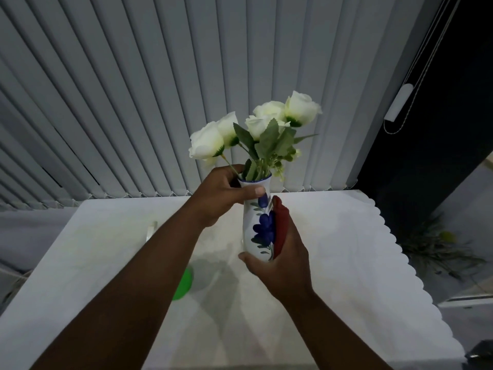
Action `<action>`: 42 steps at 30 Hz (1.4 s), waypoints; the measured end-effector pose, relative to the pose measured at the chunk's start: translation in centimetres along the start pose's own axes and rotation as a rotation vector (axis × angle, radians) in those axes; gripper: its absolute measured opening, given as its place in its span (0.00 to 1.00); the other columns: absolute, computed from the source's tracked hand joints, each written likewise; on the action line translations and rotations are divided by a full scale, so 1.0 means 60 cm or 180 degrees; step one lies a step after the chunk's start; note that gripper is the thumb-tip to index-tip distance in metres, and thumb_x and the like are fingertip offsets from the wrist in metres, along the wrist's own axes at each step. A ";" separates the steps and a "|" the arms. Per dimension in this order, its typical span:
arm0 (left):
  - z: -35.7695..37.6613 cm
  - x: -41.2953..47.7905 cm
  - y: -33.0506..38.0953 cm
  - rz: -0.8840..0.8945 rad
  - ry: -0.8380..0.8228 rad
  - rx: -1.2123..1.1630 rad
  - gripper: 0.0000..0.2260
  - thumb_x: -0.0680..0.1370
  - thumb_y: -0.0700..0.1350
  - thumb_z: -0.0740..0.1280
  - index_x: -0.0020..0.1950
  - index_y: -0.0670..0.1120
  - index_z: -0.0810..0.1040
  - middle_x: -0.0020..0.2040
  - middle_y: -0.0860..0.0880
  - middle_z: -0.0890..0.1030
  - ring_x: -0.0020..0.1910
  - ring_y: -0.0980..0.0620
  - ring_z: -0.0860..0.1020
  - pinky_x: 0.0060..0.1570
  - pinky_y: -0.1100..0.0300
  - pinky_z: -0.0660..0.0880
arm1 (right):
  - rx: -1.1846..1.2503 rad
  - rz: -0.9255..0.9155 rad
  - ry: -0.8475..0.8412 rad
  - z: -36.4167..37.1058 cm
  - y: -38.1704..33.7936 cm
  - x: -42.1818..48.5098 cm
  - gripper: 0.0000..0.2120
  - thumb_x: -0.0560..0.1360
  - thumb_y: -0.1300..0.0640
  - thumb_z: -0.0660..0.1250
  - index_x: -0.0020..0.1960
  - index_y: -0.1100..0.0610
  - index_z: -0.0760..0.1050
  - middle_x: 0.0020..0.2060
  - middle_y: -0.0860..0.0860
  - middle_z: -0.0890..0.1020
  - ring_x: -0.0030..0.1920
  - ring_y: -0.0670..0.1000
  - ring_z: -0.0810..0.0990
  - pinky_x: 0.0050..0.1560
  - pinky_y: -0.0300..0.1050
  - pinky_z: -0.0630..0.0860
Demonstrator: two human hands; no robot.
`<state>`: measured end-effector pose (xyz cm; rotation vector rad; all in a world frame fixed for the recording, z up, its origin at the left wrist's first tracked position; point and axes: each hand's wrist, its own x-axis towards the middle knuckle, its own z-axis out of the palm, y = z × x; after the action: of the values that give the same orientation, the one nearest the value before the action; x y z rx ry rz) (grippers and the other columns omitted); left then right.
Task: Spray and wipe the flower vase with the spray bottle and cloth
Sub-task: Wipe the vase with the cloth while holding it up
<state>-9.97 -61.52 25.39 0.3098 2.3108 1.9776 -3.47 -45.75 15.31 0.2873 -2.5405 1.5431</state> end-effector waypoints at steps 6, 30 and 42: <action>0.055 -0.015 -0.025 -0.0088 0.1369 0.0246 0.17 0.64 0.53 0.78 0.51 0.51 0.84 0.44 0.53 0.87 0.45 0.54 0.84 0.48 0.55 0.81 | -0.0571 0.0155 0.0605 0.006 -0.001 0.003 0.48 0.62 0.37 0.77 0.74 0.43 0.57 0.61 0.33 0.70 0.58 0.36 0.71 0.54 0.26 0.67; 0.004 -0.006 0.010 0.0112 0.0480 -0.0091 0.18 0.65 0.41 0.78 0.54 0.46 0.81 0.51 0.46 0.85 0.50 0.48 0.84 0.49 0.54 0.79 | 0.0209 0.0026 -0.0254 -0.022 -0.002 0.021 0.58 0.58 0.37 0.80 0.77 0.38 0.48 0.72 0.38 0.67 0.69 0.41 0.70 0.66 0.48 0.75; 0.044 0.001 -0.004 -0.0252 0.1360 0.0298 0.26 0.59 0.59 0.78 0.53 0.50 0.83 0.47 0.53 0.86 0.46 0.54 0.84 0.48 0.54 0.82 | -0.0355 0.0293 0.0245 0.015 0.015 0.002 0.53 0.64 0.38 0.77 0.78 0.46 0.49 0.74 0.43 0.64 0.71 0.46 0.68 0.67 0.36 0.64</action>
<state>-9.57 -59.00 24.76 -0.2211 2.6149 2.0637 -3.83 -46.19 14.17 0.0965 -2.6004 1.4066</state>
